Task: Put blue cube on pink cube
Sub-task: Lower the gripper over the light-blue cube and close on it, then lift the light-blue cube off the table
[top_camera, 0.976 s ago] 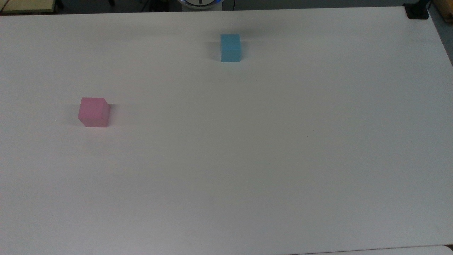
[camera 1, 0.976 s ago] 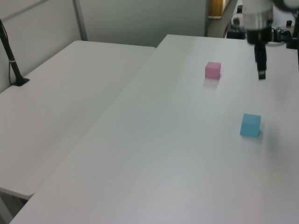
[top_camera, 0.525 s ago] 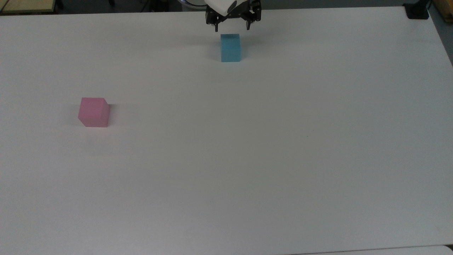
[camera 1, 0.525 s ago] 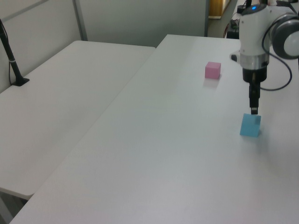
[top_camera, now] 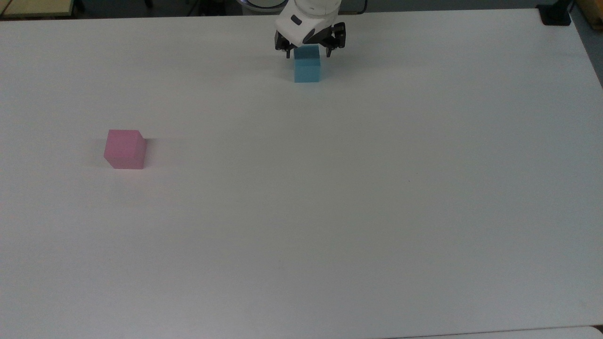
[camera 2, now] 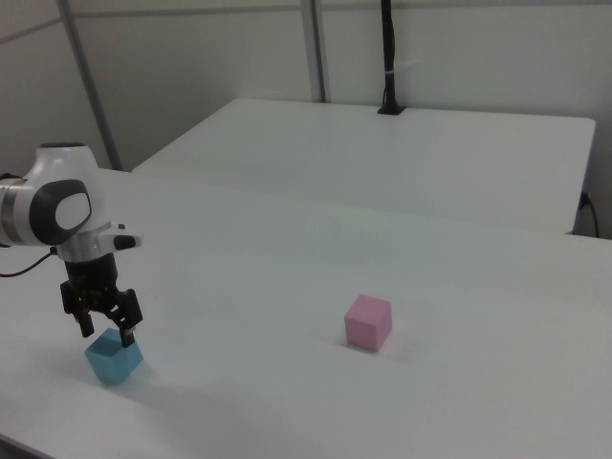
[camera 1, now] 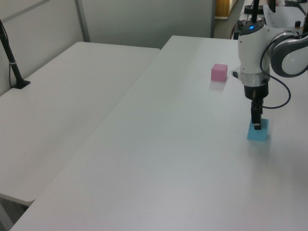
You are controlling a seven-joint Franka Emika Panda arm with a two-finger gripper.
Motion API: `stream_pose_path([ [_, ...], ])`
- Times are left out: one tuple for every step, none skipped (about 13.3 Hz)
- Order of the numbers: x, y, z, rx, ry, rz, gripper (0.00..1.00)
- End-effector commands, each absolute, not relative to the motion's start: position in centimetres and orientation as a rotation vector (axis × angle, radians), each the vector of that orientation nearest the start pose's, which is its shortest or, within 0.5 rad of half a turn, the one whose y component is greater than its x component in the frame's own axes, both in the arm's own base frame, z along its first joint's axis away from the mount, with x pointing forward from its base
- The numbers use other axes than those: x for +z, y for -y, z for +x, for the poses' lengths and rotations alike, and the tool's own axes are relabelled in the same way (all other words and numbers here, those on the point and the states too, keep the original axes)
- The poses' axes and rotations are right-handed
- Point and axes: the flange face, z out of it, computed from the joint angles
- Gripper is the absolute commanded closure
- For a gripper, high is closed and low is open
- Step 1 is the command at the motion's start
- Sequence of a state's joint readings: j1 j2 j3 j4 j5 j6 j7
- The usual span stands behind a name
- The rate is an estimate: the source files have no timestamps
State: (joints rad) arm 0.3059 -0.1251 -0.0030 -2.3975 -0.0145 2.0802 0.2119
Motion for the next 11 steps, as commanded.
stream_pose_path([
  [34.1, -13.6, 43.5, 0.277, 0.141, -3.230, 0.00],
  [33.8, -13.6, 43.6, 0.285, 0.142, -3.230, 0.00],
  [33.5, -13.6, 43.6, 0.294, 0.142, -3.231, 0.00],
  [33.1, -13.6, 43.6, 0.306, 0.142, -3.232, 0.01],
  [32.8, -13.6, 43.6, 0.314, 0.143, -3.233, 0.08],
  [32.5, -13.7, 43.6, 0.323, 0.143, -3.233, 0.18],
  [32.4, -13.7, 43.8, 0.304, 0.144, -3.231, 0.26],
  [32.5, -13.8, 44.1, 0.270, 0.130, -3.229, 0.39],
  [32.5, -13.9, 44.1, 0.267, 0.125, -3.230, 0.47],
  [32.5, -13.9, 44.1, 0.267, 0.127, -3.229, 0.53],
  [32.6, -14.0, 44.1, 0.262, 0.130, -3.229, 0.58],
])
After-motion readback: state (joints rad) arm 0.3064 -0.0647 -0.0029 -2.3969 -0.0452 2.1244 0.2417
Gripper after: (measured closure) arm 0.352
